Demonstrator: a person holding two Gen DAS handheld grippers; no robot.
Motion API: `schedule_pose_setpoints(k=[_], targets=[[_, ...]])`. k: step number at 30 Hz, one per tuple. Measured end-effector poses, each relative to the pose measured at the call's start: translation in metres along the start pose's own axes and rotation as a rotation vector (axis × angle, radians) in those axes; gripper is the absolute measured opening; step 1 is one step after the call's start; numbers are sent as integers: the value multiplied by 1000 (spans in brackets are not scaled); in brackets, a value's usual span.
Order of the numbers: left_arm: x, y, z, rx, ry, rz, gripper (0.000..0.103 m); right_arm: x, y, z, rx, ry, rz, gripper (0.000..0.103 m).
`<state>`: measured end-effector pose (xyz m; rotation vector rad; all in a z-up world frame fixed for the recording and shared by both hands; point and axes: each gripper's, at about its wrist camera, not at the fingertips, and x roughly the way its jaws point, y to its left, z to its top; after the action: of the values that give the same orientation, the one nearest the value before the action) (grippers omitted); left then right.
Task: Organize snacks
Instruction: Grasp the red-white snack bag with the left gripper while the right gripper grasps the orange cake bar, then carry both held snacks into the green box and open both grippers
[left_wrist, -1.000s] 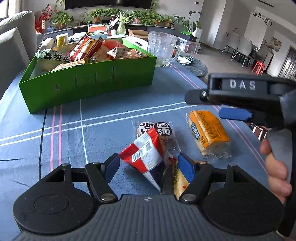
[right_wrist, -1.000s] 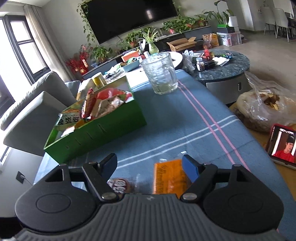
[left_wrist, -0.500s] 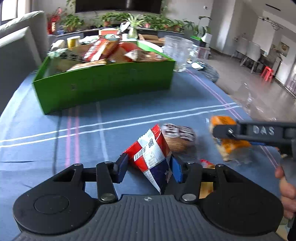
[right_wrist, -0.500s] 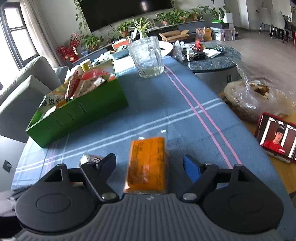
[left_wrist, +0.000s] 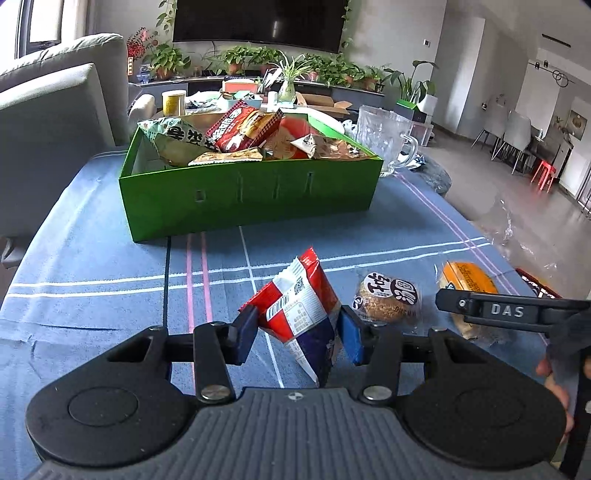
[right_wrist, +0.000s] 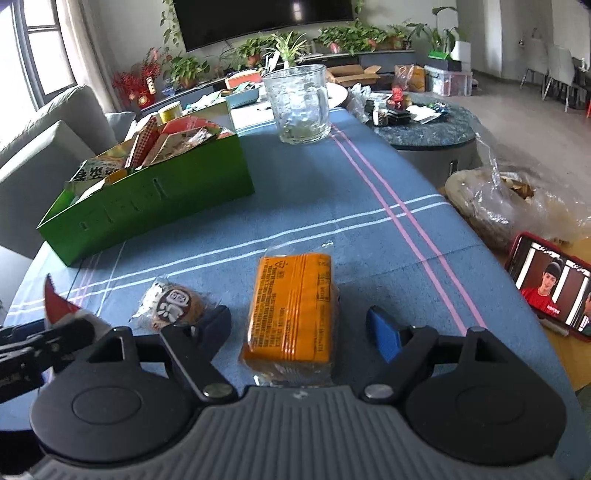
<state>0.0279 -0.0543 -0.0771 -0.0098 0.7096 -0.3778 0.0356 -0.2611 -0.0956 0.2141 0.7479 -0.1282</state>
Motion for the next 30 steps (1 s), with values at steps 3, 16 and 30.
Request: schedule_pose_setpoints(k=[3, 16, 30], targets=[[-2, 1, 0, -4, -6, -2, 44, 0, 3, -1, -51, -16, -27, 68], [-21, 7, 4, -23, -65, -14, 44, -24, 20, 14, -8, -61, 120, 67], [-38, 24, 15, -56, -130, 10, 44, -40, 62, 31, -104, -116, 214, 67]])
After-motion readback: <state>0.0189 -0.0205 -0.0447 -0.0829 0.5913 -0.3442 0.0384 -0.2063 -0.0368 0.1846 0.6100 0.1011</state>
